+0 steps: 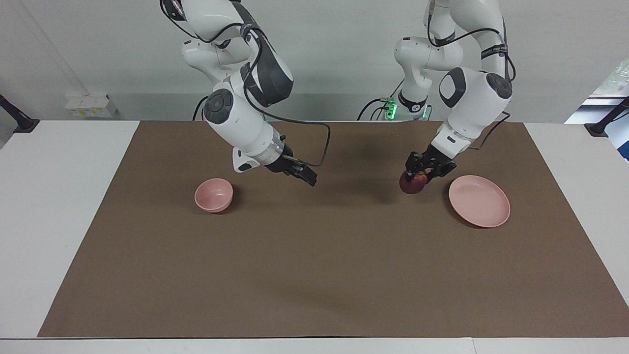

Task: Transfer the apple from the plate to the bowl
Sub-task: 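Lift the apple with the left gripper while the right gripper approaches, then bring the apple to the right gripper and close the right gripper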

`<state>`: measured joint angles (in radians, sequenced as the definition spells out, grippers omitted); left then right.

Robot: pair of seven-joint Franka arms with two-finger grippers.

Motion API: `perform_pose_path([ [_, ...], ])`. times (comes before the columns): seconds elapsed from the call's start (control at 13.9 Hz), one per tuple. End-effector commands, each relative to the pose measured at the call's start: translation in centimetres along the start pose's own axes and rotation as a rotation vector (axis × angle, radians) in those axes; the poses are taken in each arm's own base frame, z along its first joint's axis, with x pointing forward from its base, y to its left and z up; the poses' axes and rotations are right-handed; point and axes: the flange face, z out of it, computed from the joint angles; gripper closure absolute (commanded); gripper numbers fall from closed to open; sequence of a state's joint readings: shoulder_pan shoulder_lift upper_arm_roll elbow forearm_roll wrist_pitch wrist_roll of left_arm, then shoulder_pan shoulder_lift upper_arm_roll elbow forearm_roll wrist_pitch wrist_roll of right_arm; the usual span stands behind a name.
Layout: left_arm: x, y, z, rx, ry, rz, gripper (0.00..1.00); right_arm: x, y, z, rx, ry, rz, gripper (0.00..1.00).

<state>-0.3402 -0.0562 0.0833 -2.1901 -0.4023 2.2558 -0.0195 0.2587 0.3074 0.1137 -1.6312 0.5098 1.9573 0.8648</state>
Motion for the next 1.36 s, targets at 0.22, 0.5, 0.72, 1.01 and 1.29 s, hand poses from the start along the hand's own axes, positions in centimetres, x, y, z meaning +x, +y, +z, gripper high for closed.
perform_pose_path([
  [0.22, -2.0, 7.8, 0.9, -0.131, 0.141, -0.178, 1.0, 0.0, -1.5, 2.7, 0.131, -0.082, 0.207, 0.0],
  [0.5, -3.1, 11.4, 1.3, -0.202, 0.227, -0.215, 1.0, -0.1, -1.9, 5.8, 0.134, -0.127, 0.247, 0.0],
  [0.72, -3.6, 13.6, 2.5, -0.249, 0.294, -0.227, 1.0, -1.1, -2.4, 7.0, 0.128, -0.147, 0.236, 0.0],
  [1.01, -3.6, 14.4, 2.8, -0.272, 0.338, -0.241, 1.0, -2.3, -2.9, 7.8, 0.142, -0.191, 0.25, 0.0],
  [1.29, -4.4, 15.8, 3.6, -0.287, 0.338, -0.234, 1.0, -2.9, -3.1, 8.1, 0.146, -0.187, 0.254, 0.0],
])
